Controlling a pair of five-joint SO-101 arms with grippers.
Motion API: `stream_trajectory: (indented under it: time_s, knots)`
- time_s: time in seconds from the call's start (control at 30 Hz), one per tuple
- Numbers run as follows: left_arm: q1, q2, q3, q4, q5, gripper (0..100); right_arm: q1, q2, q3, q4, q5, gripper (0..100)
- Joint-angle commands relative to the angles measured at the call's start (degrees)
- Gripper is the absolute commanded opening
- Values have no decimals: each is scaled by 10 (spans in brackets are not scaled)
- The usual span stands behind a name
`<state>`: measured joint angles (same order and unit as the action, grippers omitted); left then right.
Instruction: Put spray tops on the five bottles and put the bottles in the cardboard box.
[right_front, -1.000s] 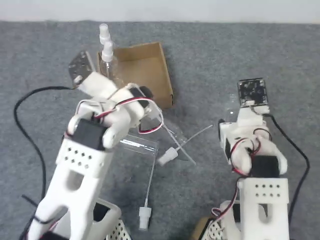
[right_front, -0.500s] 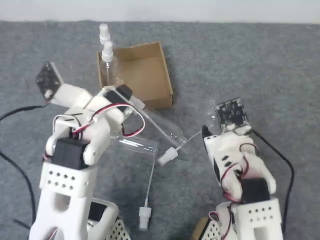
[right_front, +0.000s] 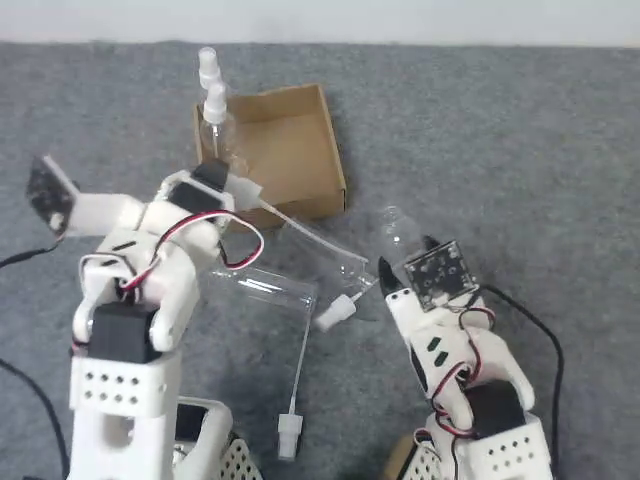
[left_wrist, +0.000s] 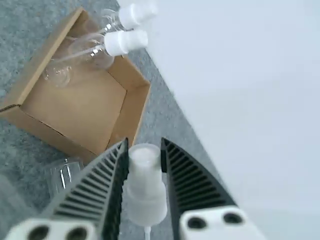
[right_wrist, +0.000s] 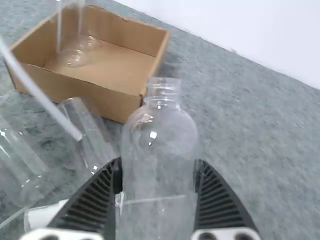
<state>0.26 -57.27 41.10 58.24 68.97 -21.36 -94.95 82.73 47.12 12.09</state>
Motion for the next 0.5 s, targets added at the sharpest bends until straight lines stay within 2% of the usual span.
stream_trajectory:
  time_s: [0.0, 0.17, 0.33, 0.47]
  knots:
    - [-4, -38, 0, -21, 10, 10, -15, -30, 6, -29, 10, 30]
    - [-23, -72, 7, -21, 10, 10, -36, -54, 20, -26, 11, 30]
    - [-44, -100, 16, -21, 10, 10, -67, -81, 47, -29, 59, 30]
    - [-61, -123, 22, -21, 10, 10, -82, -91, 58, -31, 66, 30]
